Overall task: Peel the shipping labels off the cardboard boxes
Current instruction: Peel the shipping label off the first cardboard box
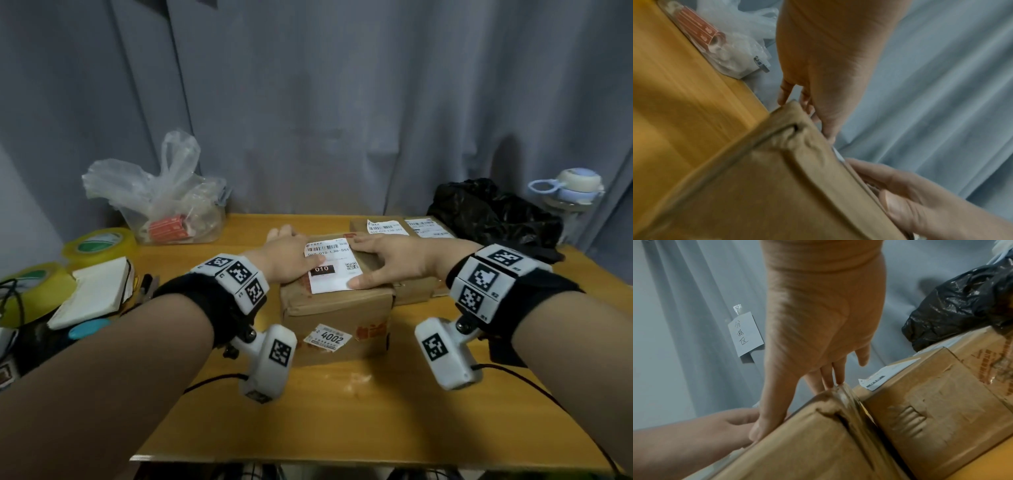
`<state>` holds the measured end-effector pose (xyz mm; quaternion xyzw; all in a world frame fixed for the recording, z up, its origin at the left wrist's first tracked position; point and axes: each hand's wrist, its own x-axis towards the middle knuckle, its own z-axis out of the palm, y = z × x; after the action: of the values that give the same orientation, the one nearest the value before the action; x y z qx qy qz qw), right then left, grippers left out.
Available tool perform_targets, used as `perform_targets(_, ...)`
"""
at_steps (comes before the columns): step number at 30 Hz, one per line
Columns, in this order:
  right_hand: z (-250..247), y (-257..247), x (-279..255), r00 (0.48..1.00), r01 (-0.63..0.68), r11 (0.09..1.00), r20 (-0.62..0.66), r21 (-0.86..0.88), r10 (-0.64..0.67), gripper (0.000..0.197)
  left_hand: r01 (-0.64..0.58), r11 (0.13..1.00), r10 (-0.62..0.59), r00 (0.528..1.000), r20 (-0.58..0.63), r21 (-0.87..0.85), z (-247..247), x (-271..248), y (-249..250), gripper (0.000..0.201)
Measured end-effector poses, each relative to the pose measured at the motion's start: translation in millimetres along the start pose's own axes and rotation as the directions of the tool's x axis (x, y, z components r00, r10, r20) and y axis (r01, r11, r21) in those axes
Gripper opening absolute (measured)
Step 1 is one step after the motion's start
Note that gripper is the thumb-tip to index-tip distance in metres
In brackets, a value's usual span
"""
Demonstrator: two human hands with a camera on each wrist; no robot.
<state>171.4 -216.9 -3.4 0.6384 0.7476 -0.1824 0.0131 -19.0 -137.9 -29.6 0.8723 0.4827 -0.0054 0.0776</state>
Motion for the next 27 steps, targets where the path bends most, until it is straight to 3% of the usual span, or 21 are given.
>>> perform_targets(3, 3, 1, 0, 0.999, -0.013, 1.0, -0.046, -0.004, 0.012, 0.075, -0.015, 1.0, 0.015, 1.0, -0.019, 0.011, -5, 14, -10, 0.046)
perform_targets(9, 10, 3, 21, 0.954, -0.022, 0.999, -0.299, -0.023, 0.014, 0.024, -0.065, 0.984, 0.038, 0.986, -0.161, -0.168, -9, 22, -23, 0.021)
perform_targets(13, 12, 6, 29, 0.947, 0.028, 1.0, -0.321, 0.005, -0.025, 0.024, -0.164, 0.984, 0.156, 0.982, -0.109, -0.068, -12, 16, -12, 0.031)
perform_targets(16, 16, 8, 30, 0.939, 0.069, 0.998, -0.338, 0.008, -0.062, 0.026, -0.28, 0.958, 0.283, 0.958, 0.052, -0.056, -16, 4, 7, 0.054)
perform_targets(20, 15, 8, 24, 0.939, 0.095, 0.995, -0.332, 0.006, -0.088, 0.029, -0.295, 0.955, 0.291, 0.928, 0.232, -0.017, -20, -4, 30, 0.081)
perform_targets(27, 12, 7, 1, 0.964, 0.105, 0.994, -0.247, 0.014, -0.098, 0.033, -0.282, 0.957, 0.289, 0.946, 0.146, -0.064, -20, -12, 29, 0.076)
